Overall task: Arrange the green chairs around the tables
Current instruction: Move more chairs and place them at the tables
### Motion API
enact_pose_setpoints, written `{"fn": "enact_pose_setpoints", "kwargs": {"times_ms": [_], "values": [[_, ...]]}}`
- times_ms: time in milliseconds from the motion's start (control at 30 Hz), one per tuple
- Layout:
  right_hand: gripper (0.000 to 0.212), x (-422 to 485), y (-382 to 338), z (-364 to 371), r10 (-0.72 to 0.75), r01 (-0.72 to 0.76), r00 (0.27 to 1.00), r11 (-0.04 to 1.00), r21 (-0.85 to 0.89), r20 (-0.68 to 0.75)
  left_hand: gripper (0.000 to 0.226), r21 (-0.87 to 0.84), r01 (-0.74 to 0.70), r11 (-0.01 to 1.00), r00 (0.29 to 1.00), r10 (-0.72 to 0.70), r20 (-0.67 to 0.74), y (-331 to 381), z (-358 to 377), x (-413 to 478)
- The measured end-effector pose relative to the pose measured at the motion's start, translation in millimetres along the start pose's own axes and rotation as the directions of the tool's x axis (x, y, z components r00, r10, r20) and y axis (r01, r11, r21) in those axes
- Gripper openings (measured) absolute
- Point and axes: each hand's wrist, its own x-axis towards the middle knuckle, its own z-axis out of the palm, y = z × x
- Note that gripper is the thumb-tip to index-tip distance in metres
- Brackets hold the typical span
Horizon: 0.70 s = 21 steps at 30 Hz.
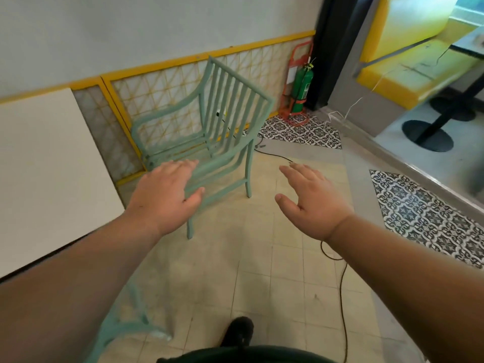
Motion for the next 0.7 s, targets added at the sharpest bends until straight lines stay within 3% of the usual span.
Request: {"fn": "enact_pose_setpoints", "kwargs": {"times_ms": [200, 700], "values": [[0.071, 66.3, 27.5, -6.6, 0.010, -0.010, 1.000, 1.000, 0.008, 0.018, 0.065, -0.017, 0.004, 1.000, 1.000, -0.004, 0.028, -1.3, -1.9, 82.1], [0.067, 272.7, 182.3, -46.9, -0.192, 0.192, 0.981, 0.981, 0.015, 0.032, 0.072, 0.018, 0.183, 0.983, 0.983, -0.182, -0.018, 67.0, 32.6, 279.5]]}}
